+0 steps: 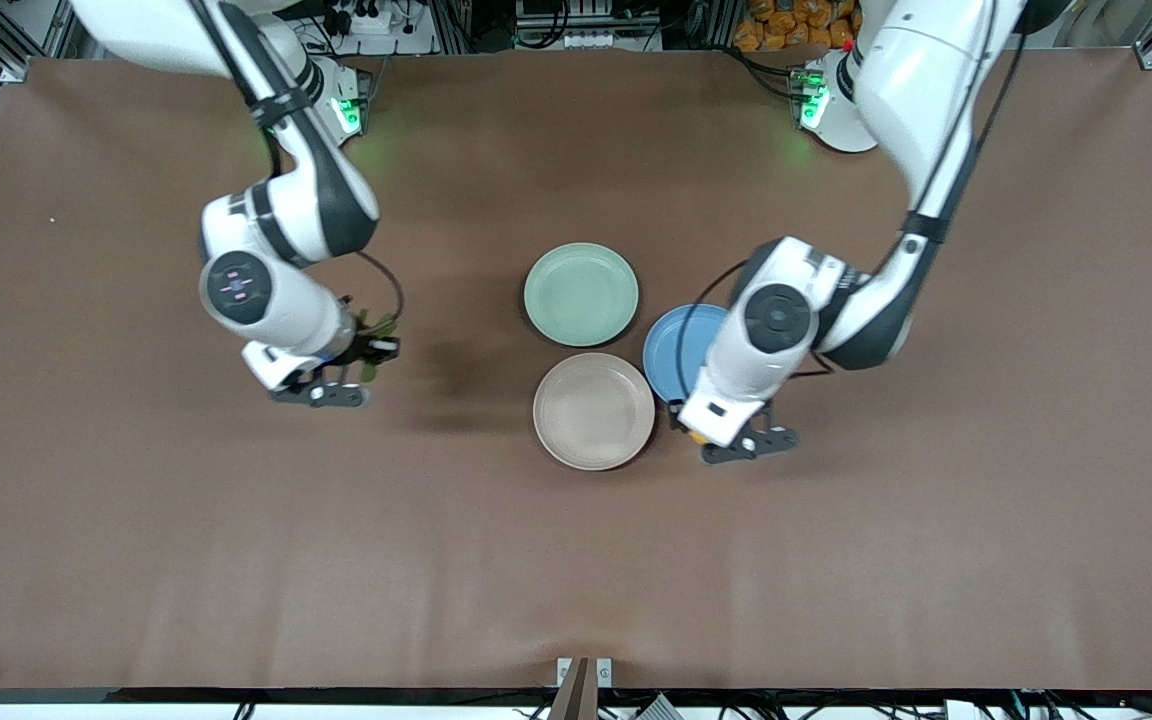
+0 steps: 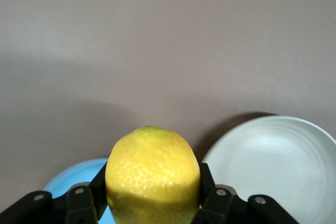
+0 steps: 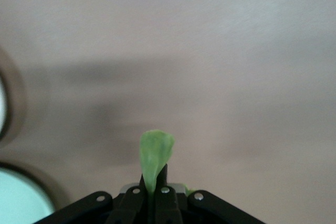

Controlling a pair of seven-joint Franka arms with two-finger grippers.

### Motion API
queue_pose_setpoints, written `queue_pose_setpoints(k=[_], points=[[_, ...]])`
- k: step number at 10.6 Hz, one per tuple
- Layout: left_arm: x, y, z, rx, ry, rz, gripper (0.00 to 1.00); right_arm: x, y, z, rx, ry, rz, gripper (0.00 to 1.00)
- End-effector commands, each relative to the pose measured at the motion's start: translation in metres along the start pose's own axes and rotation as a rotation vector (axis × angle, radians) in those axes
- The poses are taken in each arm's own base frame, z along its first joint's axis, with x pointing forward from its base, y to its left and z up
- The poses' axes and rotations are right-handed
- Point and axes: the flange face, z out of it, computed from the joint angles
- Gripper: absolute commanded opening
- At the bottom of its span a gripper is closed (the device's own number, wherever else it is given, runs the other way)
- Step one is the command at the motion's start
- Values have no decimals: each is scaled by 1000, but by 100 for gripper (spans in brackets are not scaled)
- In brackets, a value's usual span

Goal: Place lemon and lettuce in plates
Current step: 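Lift the lettuce with the right gripper while the left gripper carries the lemon, then lower the lettuce onto the green plate while the left gripper lowers the lemon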

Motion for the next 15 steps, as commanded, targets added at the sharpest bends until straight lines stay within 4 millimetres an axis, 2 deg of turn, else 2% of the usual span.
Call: queue_pose_setpoints(k=[1,3,4,5,7,10,11,12,13,14,15], points=[[-21,50,22,-34,-5,-127,0,-22,-62,1,14,-7,14,0],[-33,70,39,-123,-3,-206,0,-40,-111,18,4,-17,34,0],[-32,73,45,-151,8,-220,0,-51,-134,29,-3,-25,29,0],[-41,81,53,-168,11,-231,0,-59,-154,40,-13,-32,44,0],[-48,91,65,-210,29,-258,0,-69,-186,58,-20,-39,72,0],[-54,92,85,-210,21,-273,0,-77,-224,79,-21,-40,131,0],[-54,92,85,-209,19,-297,4,-83,-234,86,-24,-42,140,0],[-54,92,85,-209,18,-301,23,-90,-243,96,-31,-45,147,0],[-55,92,86,-208,18,-301,50,-99,-253,102,-22,-35,150,0],[-54,91,86,-206,22,-294,99,-107,-260,107,-21,-34,153,0],[-55,92,85,-205,26,-285,100,-116,-267,109,-25,-33,158,0]])
